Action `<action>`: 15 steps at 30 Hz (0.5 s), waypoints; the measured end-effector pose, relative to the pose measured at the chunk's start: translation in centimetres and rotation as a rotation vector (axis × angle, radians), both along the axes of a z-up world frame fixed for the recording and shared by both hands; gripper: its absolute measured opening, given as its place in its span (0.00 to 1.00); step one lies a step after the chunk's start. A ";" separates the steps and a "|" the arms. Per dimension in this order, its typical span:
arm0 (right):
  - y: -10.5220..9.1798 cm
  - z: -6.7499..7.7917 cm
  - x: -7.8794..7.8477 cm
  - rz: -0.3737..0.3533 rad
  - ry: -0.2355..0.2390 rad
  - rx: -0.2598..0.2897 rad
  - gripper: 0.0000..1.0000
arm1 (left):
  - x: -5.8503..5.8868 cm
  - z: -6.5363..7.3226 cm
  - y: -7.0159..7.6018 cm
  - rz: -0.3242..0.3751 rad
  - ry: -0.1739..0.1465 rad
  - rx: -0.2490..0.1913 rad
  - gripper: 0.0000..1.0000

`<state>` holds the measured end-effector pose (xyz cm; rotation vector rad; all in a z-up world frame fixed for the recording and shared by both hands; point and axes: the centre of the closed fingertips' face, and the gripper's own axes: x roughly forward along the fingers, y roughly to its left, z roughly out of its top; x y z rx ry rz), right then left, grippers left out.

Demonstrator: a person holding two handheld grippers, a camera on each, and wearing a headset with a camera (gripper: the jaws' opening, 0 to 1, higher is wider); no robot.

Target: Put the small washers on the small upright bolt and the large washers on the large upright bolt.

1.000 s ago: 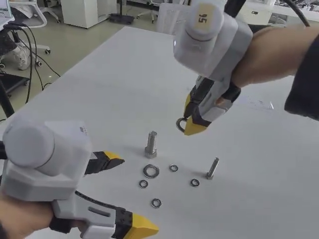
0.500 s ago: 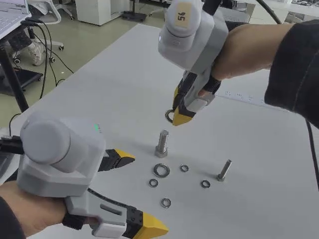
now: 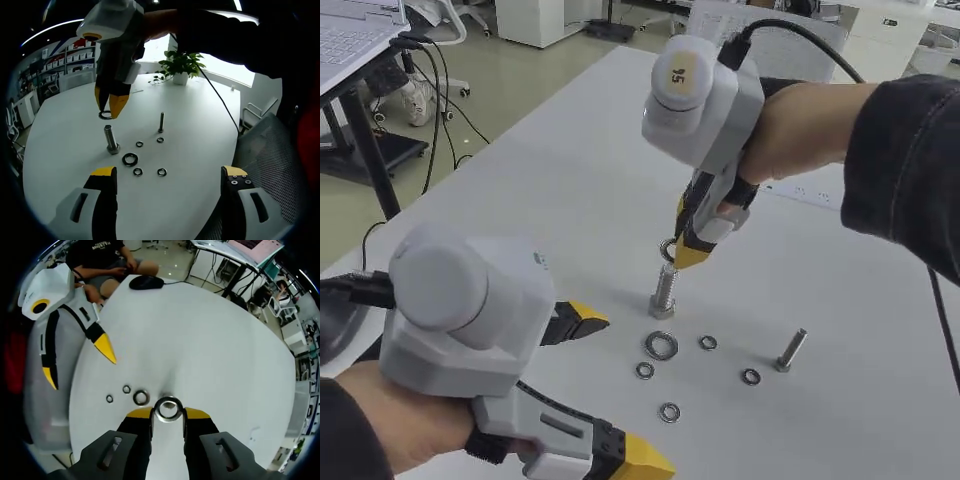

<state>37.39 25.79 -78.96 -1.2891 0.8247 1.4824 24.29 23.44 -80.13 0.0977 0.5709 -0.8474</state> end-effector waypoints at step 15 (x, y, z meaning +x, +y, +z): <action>-0.2 -1.8 0.1 0.003 0.009 -0.042 0.24 | -0.4 -0.1 -0.4 -0.007 0.012 0.000 0.85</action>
